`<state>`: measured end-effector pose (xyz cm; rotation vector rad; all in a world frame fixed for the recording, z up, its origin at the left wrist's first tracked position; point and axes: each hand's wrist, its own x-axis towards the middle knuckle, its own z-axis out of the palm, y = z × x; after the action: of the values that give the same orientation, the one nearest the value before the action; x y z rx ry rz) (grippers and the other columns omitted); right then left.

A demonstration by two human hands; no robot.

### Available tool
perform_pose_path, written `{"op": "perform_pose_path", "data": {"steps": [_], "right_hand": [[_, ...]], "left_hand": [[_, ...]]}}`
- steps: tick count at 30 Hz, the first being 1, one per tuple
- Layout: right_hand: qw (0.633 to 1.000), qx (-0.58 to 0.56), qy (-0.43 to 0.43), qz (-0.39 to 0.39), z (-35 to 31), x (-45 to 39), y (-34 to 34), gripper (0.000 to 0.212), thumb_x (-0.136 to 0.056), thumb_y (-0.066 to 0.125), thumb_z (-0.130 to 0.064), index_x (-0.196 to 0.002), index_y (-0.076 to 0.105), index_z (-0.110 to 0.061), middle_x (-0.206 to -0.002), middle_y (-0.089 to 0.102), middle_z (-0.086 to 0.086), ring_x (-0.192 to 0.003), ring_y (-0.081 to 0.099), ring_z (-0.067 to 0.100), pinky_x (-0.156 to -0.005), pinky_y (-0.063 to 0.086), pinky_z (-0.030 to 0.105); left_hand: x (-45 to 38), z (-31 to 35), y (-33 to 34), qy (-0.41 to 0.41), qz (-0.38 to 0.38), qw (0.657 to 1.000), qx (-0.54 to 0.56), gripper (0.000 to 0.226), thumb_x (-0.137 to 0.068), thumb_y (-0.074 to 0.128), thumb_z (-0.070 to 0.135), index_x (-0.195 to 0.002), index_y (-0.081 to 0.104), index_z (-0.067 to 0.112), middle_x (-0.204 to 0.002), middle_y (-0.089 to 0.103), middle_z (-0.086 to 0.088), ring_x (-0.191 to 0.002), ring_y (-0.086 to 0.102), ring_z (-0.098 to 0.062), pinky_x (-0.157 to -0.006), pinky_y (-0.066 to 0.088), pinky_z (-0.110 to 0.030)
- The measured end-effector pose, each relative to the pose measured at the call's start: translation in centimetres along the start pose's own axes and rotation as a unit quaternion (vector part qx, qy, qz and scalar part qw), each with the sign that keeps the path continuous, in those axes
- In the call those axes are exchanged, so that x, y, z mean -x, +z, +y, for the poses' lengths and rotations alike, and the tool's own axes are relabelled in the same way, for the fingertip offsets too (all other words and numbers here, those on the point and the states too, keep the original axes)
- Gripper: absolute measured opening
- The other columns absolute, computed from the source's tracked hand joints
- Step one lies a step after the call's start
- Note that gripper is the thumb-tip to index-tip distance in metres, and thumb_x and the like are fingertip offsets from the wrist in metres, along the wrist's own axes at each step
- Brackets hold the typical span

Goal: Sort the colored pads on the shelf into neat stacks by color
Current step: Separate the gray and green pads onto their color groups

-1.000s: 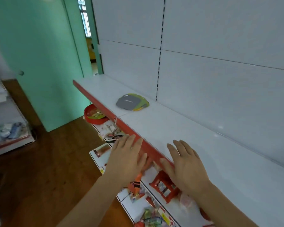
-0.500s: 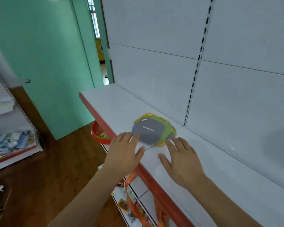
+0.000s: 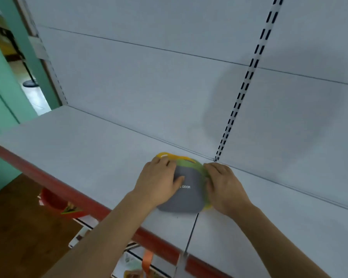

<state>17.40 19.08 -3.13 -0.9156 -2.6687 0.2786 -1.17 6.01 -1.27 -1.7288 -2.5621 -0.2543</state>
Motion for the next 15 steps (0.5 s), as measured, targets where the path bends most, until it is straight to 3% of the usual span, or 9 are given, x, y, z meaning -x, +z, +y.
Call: {"op": "perform_pose_path", "data": {"steps": [4, 9, 12, 15], "right_hand": [[0.999, -0.028, 0.038, -0.020, -0.8, 0.1, -0.5, 0.048, -0.095, 0.047, -0.024, -0.140, 0.060, -0.013, -0.137, 0.063, 0.005, -0.125, 0.056, 0.032, -0.107, 0.047, 0.039], [0.996, -0.050, 0.071, -0.009, -0.8, -1.0, -1.0, 0.049, -0.093, 0.063, -0.018, -0.141, 0.060, -0.016, -0.127, 0.061, 0.006, -0.118, 0.056, 0.030, -0.099, 0.051, 0.043], [0.995, -0.067, 0.072, 0.004, -1.0, -1.2, -1.1, 0.031, -0.094, 0.063, -0.023, -0.123, 0.070, -0.024, -0.105, 0.063, 0.000, -0.103, 0.058, 0.025, -0.087, 0.053, 0.041], [0.990, -0.107, 0.082, 0.036, -1.2, -0.5, -1.3, 0.008, -0.094, 0.063, -0.026, -0.090, 0.068, -0.021, -0.086, 0.061, -0.003, -0.084, 0.060, 0.023, -0.075, 0.053, 0.041]], "left_hand": [[0.0, -0.4, -0.4, 0.029, 0.007, 0.999, -0.025, 0.055, -0.096, 0.054, 0.062, -0.124, 0.066, 0.016, -0.122, 0.064, -0.006, -0.115, 0.057, -0.032, -0.093, 0.051, -0.044], [-0.1, -1.4, -1.1, 0.025, 0.030, 0.998, 0.042, 0.041, -0.097, 0.063, 0.044, -0.127, 0.065, 0.016, -0.122, 0.065, -0.004, -0.112, 0.061, -0.031, -0.091, 0.053, -0.042], [0.4, -2.0, -1.4, 0.001, 0.004, 0.996, 0.091, 0.028, -0.102, 0.057, 0.039, -0.117, 0.065, 0.017, -0.121, 0.064, -0.003, -0.113, 0.063, -0.030, -0.089, 0.050, -0.039], [0.9, -2.7, -2.2, -0.030, -0.005, 0.986, 0.162, 0.014, -0.101, 0.060, 0.037, -0.101, 0.061, 0.023, -0.097, 0.059, 0.003, -0.103, 0.065, -0.029, -0.078, 0.046, -0.035]]}}
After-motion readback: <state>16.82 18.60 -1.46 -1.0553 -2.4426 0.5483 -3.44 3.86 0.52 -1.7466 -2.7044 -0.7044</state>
